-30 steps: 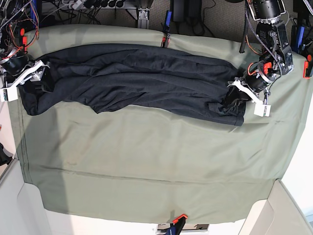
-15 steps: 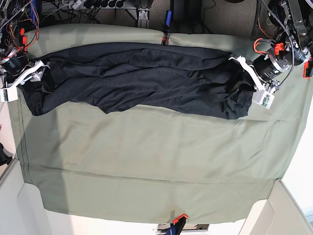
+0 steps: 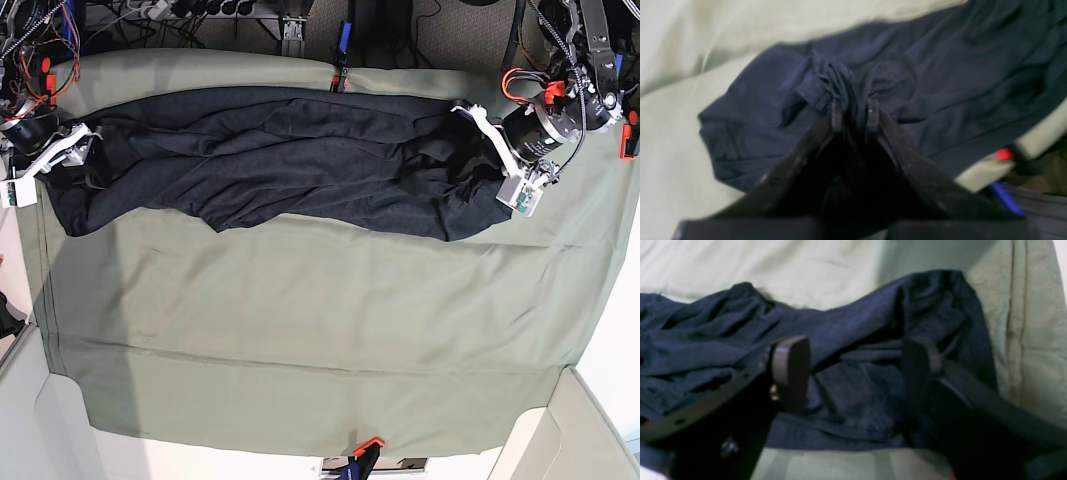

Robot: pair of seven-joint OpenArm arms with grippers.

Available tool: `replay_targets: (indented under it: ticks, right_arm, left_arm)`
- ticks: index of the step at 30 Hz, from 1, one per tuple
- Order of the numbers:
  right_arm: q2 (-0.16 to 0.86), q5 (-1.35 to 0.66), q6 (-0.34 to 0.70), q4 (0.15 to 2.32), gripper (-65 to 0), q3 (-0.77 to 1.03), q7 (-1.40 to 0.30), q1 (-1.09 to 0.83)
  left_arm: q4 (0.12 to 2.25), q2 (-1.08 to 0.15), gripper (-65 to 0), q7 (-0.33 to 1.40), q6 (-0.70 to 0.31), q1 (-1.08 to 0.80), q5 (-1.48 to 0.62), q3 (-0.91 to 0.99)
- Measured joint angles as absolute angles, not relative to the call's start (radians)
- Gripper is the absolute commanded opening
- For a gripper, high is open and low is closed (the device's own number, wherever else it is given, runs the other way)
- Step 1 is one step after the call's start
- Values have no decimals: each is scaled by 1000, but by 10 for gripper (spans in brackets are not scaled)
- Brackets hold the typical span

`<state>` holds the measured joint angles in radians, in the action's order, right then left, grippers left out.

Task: Fold the T-shirt properly
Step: 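Grasp the shirt's end with the left gripper and tuck it inward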

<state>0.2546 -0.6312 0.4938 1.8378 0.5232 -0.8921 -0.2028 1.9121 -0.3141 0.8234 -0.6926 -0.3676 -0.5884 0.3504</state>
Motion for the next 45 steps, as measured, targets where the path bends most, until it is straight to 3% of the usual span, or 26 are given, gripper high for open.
replay_targets:
  ticks: [1, 4, 6, 9, 18, 23, 33, 38, 45]
  right_arm:
    - [255, -631, 494, 1837, -226, 523, -892, -202]
    - [255, -632, 494, 1837, -226, 523, -892, -202]
    - [255, -632, 494, 1837, -226, 523, -892, -202]
    - [255, -632, 494, 1837, -226, 523, -892, -202]
    - [255, -624, 494, 1837, -226, 523, -892, -202]
    - [254, -624, 494, 1837, -226, 523, -892, -202]
    - [255, -625, 494, 1837, -226, 523, -892, -202]
    - [255, -625, 494, 1837, -226, 523, -892, -202]
    - [255, -625, 494, 1837, -226, 523, -892, -202]
  left_arm:
    - [1878, -319, -631, 810, -693, -368, -588, 350]
    - [1768, -325, -395, 781, -692, -363, -584, 350]
    - [1706, -324, -304, 782, -661, -340, -582, 350]
    - [1672, -324, -303, 785, -593, -294, -587, 351]
    - [1672, -324, -303, 785, -588, -271, -636, 469]
    - [1669, -324, -181, 785, -588, -272, -625, 479]
    - [1534, -347, -179, 708, -576, -252, -591, 479]
    - [1514, -347, -179, 827, -580, -223, -732, 481]
    - [1515, -339, -179, 807, -599, -224, -718, 374]
